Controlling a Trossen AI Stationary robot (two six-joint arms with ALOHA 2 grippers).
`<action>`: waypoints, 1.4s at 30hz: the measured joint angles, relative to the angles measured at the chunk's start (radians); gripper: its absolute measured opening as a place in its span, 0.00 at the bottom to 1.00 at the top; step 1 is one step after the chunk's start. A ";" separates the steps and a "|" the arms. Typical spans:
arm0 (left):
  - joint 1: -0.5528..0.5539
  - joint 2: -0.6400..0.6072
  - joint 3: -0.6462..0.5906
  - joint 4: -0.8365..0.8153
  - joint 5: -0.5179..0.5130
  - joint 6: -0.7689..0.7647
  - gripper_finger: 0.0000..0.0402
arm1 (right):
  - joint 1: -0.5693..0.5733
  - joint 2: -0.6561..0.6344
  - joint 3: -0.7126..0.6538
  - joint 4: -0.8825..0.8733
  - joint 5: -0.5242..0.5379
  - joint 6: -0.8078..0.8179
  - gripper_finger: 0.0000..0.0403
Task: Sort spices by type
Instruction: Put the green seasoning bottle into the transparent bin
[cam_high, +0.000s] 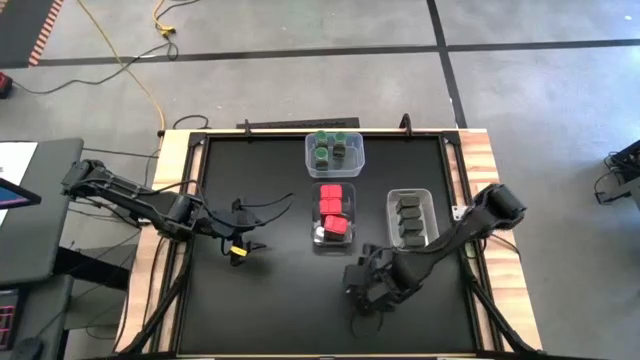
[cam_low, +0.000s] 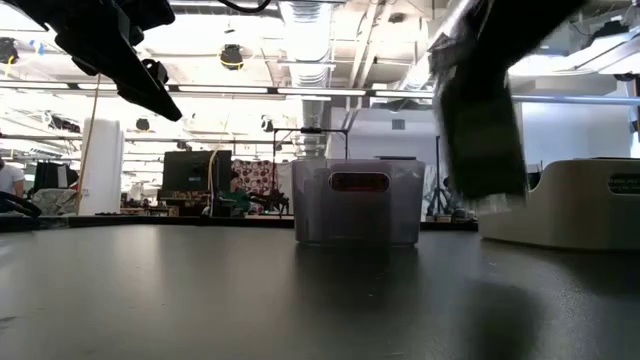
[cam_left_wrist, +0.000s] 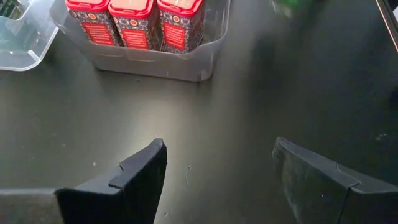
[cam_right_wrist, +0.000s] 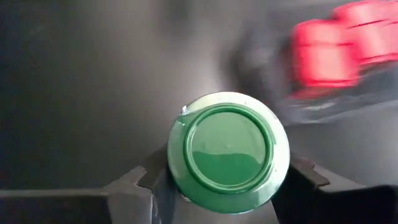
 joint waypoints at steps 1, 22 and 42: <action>0.000 0.000 0.000 0.000 0.000 0.000 0.70 | 0.001 -0.031 0.000 -0.041 0.034 0.012 0.54; 0.188 0.000 0.000 0.020 -0.031 0.064 0.70 | -0.558 -0.483 -0.230 0.221 0.063 -0.653 0.54; 0.491 0.000 0.000 0.041 -0.027 0.134 0.70 | -1.198 -0.219 -0.250 0.555 -0.873 -1.192 0.54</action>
